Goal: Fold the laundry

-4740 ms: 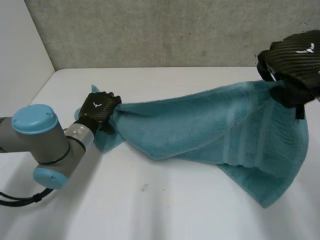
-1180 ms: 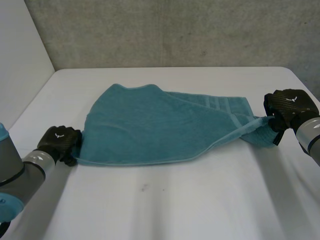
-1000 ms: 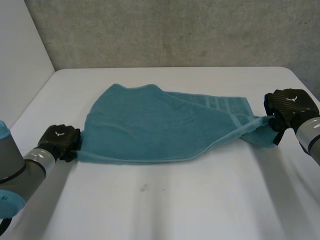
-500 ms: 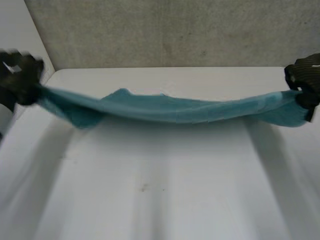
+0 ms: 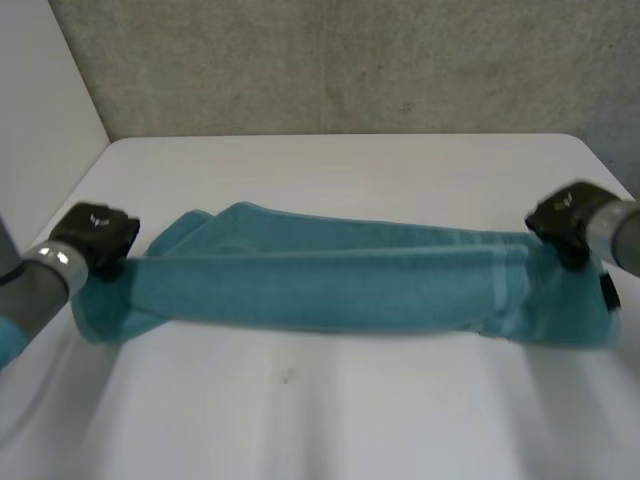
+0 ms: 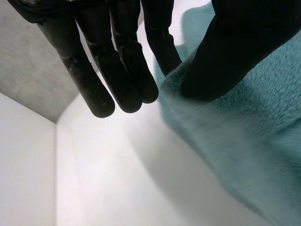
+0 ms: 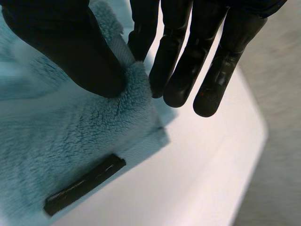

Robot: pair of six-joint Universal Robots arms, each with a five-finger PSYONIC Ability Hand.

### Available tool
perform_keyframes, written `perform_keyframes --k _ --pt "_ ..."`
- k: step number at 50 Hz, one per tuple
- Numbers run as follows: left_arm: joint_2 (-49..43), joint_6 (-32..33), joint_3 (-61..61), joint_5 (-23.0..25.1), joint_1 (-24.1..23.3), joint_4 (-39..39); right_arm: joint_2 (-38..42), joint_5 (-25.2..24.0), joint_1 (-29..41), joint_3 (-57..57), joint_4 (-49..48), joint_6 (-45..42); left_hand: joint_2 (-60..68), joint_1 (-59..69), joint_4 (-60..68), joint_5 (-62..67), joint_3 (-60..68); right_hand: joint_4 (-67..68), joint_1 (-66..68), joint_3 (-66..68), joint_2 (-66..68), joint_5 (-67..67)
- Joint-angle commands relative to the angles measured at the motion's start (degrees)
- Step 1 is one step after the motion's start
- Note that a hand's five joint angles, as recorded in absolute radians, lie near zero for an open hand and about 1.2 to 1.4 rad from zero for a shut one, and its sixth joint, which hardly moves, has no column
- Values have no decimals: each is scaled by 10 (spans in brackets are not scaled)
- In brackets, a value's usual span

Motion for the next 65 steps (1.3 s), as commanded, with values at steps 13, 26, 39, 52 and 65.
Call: perform_keyframes --k 13,26,39,52,65 --pt "7 -22 300 -62 -52 318 -73 67 58 -189 -353 105 114 160 117 149 119 117 239 123 128 137" --pt "-6 -101 56 -28 -45 312 -74 -2 54 59 -340 106 114 160 117 149 119 117 239 123 128 137" --pt "-73 -87 -118 15 -51 387 36 -5 53 150 -336 108 114 160 117 149 119 117 239 123 128 137" --pt "150 35 -219 9 19 43 -154 -23 -37 232 -59 -9 114 160 117 149 119 117 239 123 128 137" --pt "233 76 -212 15 32 -97 -191 -72 -135 274 -17 -140 114 160 117 149 119 117 239 123 128 137"
